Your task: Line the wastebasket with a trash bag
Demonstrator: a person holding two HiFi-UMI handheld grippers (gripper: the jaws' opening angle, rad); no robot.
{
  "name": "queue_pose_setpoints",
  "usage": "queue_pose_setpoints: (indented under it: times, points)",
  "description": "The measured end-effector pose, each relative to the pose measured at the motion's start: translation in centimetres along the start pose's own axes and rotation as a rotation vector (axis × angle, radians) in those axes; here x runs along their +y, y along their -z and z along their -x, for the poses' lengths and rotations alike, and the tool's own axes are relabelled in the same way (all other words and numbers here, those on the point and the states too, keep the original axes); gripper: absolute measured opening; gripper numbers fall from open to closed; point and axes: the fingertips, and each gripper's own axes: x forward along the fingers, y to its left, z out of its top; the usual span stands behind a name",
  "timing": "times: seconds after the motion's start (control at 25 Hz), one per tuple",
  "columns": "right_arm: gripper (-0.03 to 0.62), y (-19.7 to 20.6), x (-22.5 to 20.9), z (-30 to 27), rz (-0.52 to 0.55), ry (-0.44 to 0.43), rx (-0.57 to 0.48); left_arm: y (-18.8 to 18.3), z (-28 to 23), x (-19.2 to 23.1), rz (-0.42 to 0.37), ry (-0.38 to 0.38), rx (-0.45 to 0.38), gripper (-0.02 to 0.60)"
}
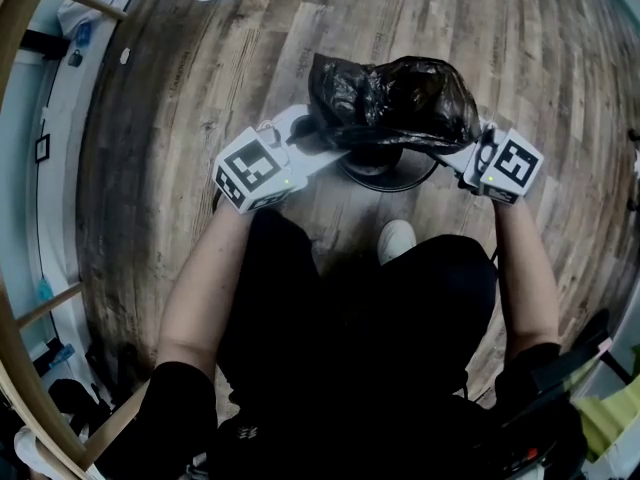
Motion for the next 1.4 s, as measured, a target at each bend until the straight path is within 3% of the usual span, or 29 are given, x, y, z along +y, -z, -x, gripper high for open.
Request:
queue_pose_setpoints:
  times: [0.08,0.32,0.92,1.2,1.4]
  points:
    - [0.087,0.3,0.0,0.1,0.004,-0.001,0.005,0.1,0.3,-0.2,0.004,0.015,0.006,0.183]
    - [0.074,1.4,-0.1,0.7,0.001,0.008,0.005,1.6,2.3,-0.9,0.04,0.061,0.052,0.239]
    - [0.072,4.2,-1.2,1.1,0.027,0.047,0.068,-2.5,6.9,1.2,0.226,0.08,-0.191,0.267]
    - [0.072,4.6,-0.6,1.0,0.051,0.032,0.07,-0.6,4.9,1.8,0.246,0.053,-0.124,0.273]
    - [0.072,4.2,-0.5,1.3,0.046,0.035,0.046,0.2,6.2,3.0,0.285,-0.009,-0.129,0.282]
